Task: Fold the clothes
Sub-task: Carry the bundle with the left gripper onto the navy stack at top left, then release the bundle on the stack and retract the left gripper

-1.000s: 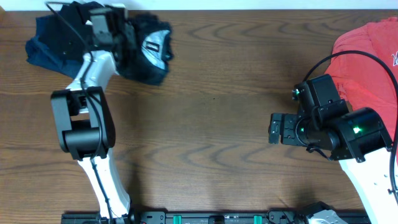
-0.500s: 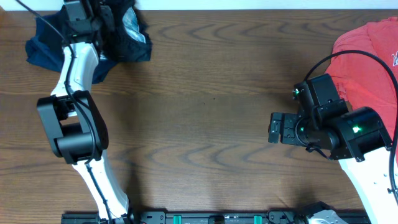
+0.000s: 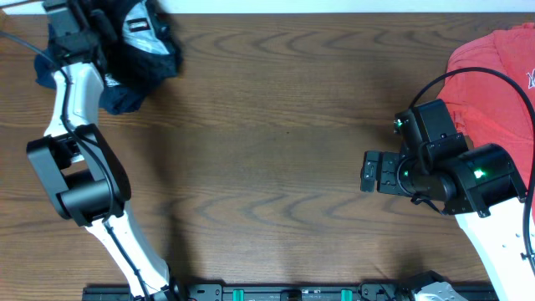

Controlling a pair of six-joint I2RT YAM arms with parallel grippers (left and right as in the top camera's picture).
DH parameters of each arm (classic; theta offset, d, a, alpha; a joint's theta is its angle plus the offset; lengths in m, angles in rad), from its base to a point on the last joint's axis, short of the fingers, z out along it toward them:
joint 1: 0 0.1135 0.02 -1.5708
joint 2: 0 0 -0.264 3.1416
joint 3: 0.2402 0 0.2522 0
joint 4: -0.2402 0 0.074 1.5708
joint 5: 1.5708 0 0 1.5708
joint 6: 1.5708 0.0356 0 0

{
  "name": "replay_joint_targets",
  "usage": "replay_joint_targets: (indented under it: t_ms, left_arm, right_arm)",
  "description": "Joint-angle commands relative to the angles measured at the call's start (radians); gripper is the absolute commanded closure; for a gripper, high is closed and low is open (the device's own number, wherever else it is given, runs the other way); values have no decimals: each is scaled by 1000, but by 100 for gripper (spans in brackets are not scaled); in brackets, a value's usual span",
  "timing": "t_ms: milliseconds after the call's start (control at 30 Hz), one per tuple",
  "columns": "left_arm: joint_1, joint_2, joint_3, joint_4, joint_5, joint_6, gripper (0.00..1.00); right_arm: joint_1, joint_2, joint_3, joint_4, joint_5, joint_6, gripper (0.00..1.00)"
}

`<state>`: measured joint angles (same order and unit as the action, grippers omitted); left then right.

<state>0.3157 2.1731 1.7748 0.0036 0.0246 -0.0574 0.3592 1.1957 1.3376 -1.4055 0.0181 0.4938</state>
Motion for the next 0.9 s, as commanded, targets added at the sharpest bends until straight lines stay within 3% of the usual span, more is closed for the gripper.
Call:
replay_joint_targets:
  t_ms: [0, 300, 467, 567, 633, 700, 800, 867]
  left_arm:
    - [28, -52, 32, 22, -37, -35, 94]
    - [44, 17, 32, 73, -37, -35, 93]
    - [47, 59, 32, 105, -169, -34, 93]
    - [64, 72, 32, 104, -175, -14, 93]
    - [82, 77, 32, 104, -175, -15, 83]
    - [96, 78, 32, 101, -175, -15, 63]
    - [119, 78, 32, 91, -175, -16, 56]
    - [130, 78, 32, 69, -175, -19, 36]
  right_arm:
    - [-7, 7, -5, -2, 3, 19, 1]
    - [-7, 37, -5, -1, 3, 19, 1]
    - [-7, 55, -5, -3, 0, 19, 1]
    - [-7, 66, -5, -3, 0, 34, 1]
    - [-7, 71, -5, -3, -5, 33, 1]
    - [-7, 74, -5, -3, -17, 33, 1]
    - [-7, 77, -5, -2, -32, 33, 1]
    - [-7, 79, -5, -4, -39, 33, 1]
